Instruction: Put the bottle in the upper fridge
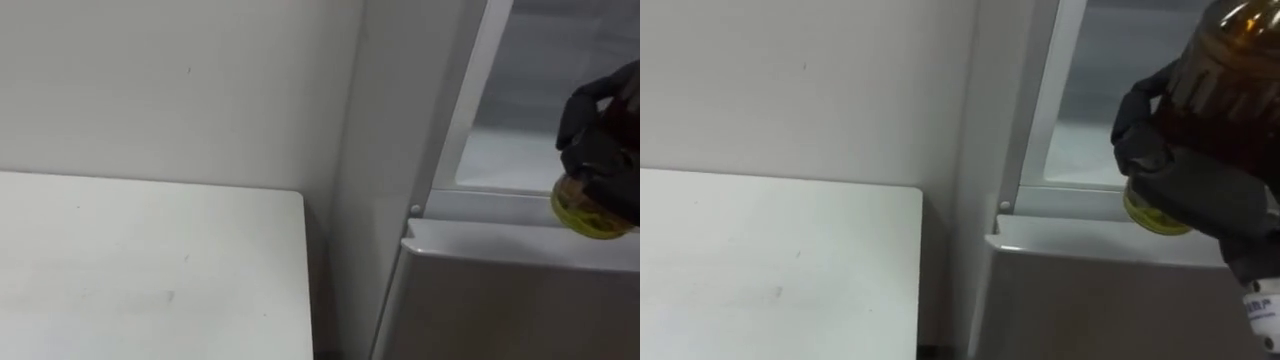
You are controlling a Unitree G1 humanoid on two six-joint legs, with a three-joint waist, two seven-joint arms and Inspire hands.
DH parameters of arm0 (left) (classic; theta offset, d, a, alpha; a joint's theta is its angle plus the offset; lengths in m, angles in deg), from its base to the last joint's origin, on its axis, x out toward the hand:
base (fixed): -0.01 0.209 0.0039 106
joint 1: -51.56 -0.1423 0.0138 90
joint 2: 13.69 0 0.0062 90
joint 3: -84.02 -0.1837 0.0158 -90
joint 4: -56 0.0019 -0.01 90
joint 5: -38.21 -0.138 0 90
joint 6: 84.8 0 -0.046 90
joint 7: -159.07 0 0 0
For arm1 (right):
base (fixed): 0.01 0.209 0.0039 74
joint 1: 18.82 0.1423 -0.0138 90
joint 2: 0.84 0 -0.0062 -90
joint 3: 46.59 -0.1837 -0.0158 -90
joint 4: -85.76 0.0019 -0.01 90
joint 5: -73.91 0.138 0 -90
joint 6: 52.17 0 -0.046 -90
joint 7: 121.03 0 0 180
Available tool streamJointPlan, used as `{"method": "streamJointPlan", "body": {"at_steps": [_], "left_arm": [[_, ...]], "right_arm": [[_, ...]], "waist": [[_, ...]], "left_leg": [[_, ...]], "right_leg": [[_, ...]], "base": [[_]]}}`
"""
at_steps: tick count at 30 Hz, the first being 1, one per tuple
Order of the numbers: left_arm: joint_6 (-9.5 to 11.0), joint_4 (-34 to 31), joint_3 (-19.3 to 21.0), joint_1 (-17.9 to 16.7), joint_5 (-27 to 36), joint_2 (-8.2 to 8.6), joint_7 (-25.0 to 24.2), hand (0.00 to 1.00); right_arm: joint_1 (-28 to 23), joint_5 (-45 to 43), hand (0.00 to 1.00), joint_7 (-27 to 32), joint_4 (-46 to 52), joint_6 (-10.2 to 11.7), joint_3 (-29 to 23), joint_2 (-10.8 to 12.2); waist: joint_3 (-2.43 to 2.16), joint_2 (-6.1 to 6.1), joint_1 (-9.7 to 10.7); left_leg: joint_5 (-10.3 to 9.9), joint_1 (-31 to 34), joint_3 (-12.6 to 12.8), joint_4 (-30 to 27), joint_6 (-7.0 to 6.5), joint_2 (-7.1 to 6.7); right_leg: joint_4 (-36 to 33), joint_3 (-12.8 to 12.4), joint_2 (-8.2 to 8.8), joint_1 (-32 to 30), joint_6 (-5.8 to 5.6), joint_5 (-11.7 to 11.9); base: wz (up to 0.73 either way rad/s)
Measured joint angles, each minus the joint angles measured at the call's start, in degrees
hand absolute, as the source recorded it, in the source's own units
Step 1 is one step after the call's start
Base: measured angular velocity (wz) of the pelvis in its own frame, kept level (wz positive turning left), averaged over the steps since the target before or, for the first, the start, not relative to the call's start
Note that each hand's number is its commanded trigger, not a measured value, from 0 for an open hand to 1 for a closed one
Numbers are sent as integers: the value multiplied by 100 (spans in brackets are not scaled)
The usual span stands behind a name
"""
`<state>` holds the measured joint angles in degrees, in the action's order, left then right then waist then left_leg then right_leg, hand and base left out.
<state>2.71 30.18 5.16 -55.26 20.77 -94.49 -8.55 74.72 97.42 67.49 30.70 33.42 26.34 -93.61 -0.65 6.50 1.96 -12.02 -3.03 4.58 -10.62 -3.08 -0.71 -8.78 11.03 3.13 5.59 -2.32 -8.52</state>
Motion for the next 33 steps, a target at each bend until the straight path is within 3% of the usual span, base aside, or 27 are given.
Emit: {"method": "streamJointPlan", "body": {"at_steps": [6, 13, 19, 25, 33], "left_arm": [[-24, 0, 114, 3, -13, 3, 38, 0], [-119, 2, 165, 1, -16, 6, 98, 0], [-123, -12, 89, 33, -15, -15, 57, 0], [-140, -42, 87, 59, -44, -13, 21, 0], [-260, -63, 101, 54, -75, -24, -87, 0]], "right_arm": [[-1, 112, 100, 15, -46, -21, -1, 0], [1, 130, 100, 11, -103, -41, 8, 0], [25, 256, 100, 25, -513, -50, 14, 0], [656, 208, 100, 302, -962, -150, 18, -2], [1109, 122, 100, 416, -1030, -149, 185, -3]], "waist": [[1, -1, -53], [48, -69, -107], [48, -79, -130], [45, -85, -198], [41, -37, -348]], "left_leg": [[0, 12, 0, -28, 0, 0], [0, 17, -4, -39, 0, 0], [0, 41, -10, -35, 0, -1], [9, 85, -14, -19, 10, 2], [10, 97, -63, -36, 11, -2]], "right_leg": [[-8, -2, 2, 6, 1, 0], [-7, 12, 2, 11, 1, 1], [-6, 30, 4, -8, 1, 1], [-7, 64, 0, -64, 1, 1], [0, 134, 1, -56, 1, 1]], "base": [[0], [0], [0], [0], [5]]}}
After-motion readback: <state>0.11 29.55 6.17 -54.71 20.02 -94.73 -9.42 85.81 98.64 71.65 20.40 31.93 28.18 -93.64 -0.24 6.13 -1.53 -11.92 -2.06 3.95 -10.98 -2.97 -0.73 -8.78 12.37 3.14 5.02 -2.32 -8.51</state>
